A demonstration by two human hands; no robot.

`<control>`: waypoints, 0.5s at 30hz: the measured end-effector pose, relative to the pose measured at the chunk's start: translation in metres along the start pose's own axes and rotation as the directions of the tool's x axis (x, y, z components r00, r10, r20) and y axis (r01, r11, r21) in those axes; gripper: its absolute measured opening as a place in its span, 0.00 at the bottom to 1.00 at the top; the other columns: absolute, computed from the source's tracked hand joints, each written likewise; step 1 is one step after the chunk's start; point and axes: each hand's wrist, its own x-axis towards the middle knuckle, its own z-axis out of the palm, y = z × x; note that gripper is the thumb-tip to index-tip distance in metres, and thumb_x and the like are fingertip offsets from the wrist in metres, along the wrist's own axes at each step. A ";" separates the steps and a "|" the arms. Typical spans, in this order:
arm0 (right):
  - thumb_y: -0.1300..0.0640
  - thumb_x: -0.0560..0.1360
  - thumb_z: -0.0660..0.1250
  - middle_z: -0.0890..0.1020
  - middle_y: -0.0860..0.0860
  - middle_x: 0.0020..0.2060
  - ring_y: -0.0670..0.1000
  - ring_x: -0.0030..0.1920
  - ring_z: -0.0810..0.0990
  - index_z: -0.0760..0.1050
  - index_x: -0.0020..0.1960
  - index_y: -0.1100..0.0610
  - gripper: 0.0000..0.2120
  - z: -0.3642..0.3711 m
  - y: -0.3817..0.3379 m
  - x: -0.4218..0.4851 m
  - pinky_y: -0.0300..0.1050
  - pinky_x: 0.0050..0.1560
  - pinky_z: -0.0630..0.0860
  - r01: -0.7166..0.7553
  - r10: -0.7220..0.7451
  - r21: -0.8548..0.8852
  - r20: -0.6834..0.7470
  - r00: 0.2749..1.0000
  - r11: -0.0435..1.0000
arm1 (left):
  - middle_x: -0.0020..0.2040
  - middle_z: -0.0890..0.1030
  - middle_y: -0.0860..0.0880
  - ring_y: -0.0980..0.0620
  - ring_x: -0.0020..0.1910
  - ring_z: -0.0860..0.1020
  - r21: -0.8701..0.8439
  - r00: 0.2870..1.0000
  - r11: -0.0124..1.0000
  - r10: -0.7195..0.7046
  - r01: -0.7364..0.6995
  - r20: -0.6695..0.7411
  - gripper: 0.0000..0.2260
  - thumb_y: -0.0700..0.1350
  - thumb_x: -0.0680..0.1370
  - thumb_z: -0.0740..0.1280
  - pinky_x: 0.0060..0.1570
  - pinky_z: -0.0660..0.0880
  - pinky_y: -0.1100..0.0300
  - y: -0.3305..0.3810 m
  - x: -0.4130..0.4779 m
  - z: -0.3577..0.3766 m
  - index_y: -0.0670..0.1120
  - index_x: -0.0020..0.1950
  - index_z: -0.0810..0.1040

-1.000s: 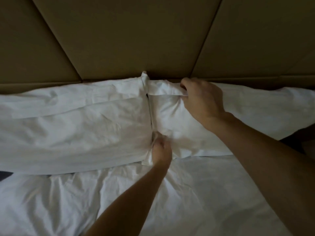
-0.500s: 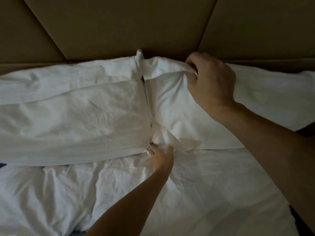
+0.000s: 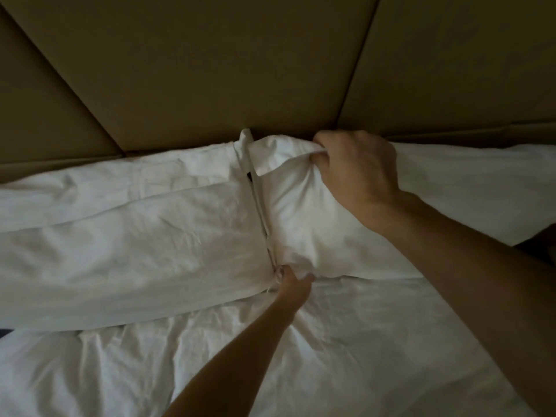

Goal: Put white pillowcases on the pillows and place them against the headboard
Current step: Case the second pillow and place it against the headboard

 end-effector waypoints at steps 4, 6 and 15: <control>0.49 0.78 0.64 0.83 0.53 0.44 0.58 0.47 0.80 0.78 0.49 0.51 0.08 0.002 0.016 -0.002 0.45 0.39 0.65 -0.034 0.013 0.125 0.163 0.987 0.992 | 0.68 0.74 0.41 0.40 0.65 0.74 0.196 0.999 0.981 0.003 -0.012 0.043 0.23 0.52 0.78 0.61 0.64 0.72 0.50 0.024 -0.014 -0.004 0.41 0.70 0.70; 0.45 0.75 0.66 0.83 0.50 0.49 0.55 0.51 0.80 0.78 0.57 0.48 0.13 -0.011 0.025 -0.004 0.46 0.43 0.72 -0.052 -0.018 0.267 0.255 0.967 0.962 | 0.68 0.75 0.44 0.43 0.65 0.75 0.395 0.986 0.906 0.112 -0.153 0.124 0.21 0.51 0.79 0.62 0.65 0.73 0.52 0.042 -0.036 0.005 0.44 0.70 0.72; 0.47 0.79 0.63 0.77 0.52 0.66 0.55 0.65 0.75 0.69 0.72 0.53 0.23 -0.058 0.179 -0.091 0.54 0.63 0.74 -0.196 0.157 0.150 0.238 0.959 0.969 | 0.70 0.75 0.53 0.51 0.69 0.73 0.650 0.619 0.152 0.522 -0.745 0.587 0.17 0.51 0.81 0.59 0.68 0.69 0.53 0.120 -0.083 0.102 0.54 0.70 0.73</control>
